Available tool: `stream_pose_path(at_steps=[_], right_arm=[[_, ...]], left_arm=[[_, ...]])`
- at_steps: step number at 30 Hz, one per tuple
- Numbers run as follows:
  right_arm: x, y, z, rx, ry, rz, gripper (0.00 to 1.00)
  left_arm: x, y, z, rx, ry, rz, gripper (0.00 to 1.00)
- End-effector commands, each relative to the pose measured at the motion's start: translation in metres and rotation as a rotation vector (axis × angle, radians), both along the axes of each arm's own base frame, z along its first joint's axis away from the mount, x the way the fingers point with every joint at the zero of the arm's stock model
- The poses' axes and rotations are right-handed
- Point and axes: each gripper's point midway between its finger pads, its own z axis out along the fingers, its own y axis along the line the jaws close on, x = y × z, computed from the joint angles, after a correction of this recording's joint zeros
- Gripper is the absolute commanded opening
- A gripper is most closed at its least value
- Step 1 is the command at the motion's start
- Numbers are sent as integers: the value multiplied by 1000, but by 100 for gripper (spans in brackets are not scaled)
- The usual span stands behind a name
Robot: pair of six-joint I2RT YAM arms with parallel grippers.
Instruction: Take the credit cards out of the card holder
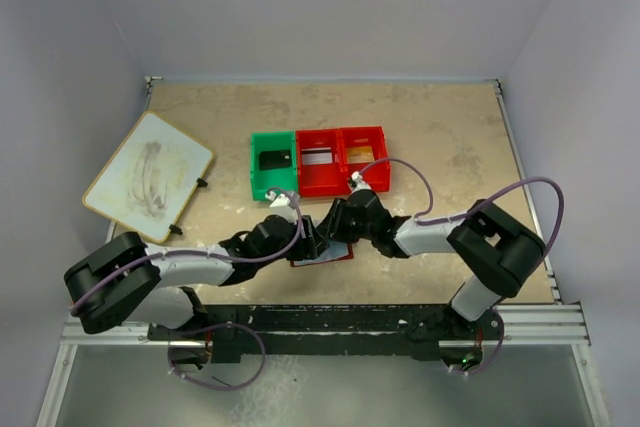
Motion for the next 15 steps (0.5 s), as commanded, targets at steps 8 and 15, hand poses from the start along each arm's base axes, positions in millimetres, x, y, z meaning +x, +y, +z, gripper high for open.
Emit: stream_pose_path(at_steps=[8,15], right_arm=[[-1,-6,3,-30,3,10,44],[2,-10,16,-54,-36,22,54]], left_arm=[[-4,10,-20,1,-15,64,55],[-3,9,-19,-33,-19,83,52]])
